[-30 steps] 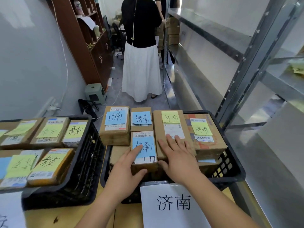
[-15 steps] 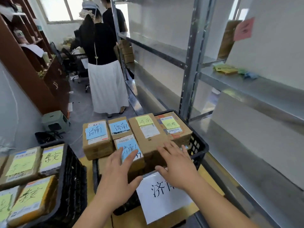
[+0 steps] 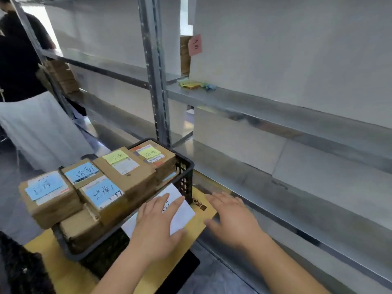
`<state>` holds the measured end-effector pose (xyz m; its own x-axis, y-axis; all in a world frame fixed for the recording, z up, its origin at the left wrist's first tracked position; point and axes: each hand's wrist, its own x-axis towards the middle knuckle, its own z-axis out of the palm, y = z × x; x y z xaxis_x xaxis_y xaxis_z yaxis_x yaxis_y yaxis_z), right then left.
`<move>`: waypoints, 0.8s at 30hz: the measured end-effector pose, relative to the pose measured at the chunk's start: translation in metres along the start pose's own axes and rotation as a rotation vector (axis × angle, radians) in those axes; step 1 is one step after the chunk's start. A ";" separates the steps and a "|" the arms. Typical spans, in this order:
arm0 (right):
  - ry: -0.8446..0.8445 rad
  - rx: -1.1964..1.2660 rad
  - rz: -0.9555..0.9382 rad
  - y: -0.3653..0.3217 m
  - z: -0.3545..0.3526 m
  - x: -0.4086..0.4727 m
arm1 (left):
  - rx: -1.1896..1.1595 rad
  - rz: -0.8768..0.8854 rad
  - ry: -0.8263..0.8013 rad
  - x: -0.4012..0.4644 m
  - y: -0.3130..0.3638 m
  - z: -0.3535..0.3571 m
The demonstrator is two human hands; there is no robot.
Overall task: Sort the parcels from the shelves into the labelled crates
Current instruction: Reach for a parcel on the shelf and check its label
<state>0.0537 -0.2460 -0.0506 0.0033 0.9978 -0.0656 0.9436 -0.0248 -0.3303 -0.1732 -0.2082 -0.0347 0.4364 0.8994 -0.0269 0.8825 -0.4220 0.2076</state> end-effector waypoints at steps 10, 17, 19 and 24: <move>0.098 -0.048 0.349 0.132 -0.043 -0.151 | -0.029 0.386 -0.046 0.011 0.178 0.037; 0.136 -0.025 0.548 0.234 -0.066 -0.281 | -0.023 0.561 -0.112 -0.017 0.339 0.077; 0.145 -0.018 0.589 0.264 -0.072 -0.318 | -0.015 0.605 -0.124 -0.028 0.385 0.090; 0.189 -0.016 0.674 0.333 -0.086 -0.403 | -0.037 0.686 -0.152 -0.053 0.492 0.118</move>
<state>0.3950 -0.6509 -0.0531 0.6458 0.7587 -0.0854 0.7204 -0.6426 -0.2610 0.2587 -0.4769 -0.0467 0.9144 0.4047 -0.0132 0.3939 -0.8816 0.2599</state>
